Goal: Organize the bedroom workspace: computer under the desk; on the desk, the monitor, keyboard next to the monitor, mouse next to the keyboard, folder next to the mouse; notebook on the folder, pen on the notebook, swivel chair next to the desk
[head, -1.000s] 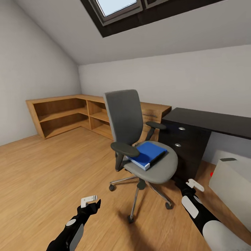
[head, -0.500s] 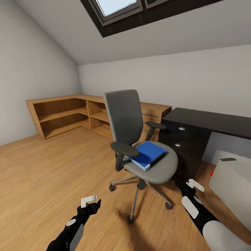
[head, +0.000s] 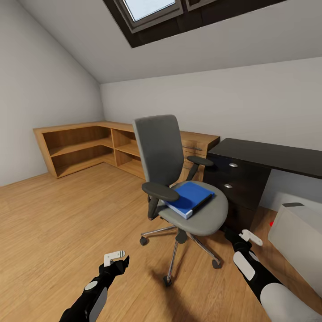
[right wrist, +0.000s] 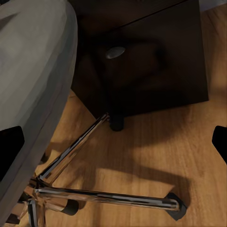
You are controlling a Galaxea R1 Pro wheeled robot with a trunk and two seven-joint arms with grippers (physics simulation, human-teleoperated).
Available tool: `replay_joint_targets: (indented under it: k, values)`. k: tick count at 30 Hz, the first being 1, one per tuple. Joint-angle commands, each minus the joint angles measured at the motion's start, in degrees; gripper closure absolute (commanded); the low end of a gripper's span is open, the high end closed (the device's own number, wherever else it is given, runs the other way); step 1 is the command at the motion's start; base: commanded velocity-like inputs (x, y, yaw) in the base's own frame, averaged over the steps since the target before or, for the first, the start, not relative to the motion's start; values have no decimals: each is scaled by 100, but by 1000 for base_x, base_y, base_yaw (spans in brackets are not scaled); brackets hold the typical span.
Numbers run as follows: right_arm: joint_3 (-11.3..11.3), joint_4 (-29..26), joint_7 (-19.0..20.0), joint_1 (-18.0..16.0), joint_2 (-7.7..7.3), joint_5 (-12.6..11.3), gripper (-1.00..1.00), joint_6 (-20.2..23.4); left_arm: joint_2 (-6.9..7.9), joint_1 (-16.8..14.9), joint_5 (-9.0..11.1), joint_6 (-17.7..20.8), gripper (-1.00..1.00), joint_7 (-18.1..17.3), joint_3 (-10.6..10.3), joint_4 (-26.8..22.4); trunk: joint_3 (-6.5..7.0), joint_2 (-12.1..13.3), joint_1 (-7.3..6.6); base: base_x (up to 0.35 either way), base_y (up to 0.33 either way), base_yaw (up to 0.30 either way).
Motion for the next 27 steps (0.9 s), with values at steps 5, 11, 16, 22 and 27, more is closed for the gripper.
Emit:
replay_joint_targets:
  k: [5,11,16,22,27]
  values:
    - [49,-3,-44,-4,-11,-54,-100,-17,-6,-3,52,-7,-100,-46,30,2,-6,-2,-1,0,0,0]
    - [49,-3,-44,-2,-11,-52,-100,-16,-6,-3,58,-7,-100,-41,30,3,61,2,-9,0,0,0]
    - [49,-3,-45,-3,-12,-50,-100,-15,-6,-3,60,-7,-100,-34,30,2,172,8,-22,0,0,0]
    - [49,-3,-46,-5,-12,-50,-100,-15,-6,-3,60,-7,-100,-30,30,1,284,211,-135,0,0,0]
    - [49,2,-49,-4,-12,-50,-100,-21,-6,-3,60,-7,-100,-29,30,5,373,412,-245,0,0,0]
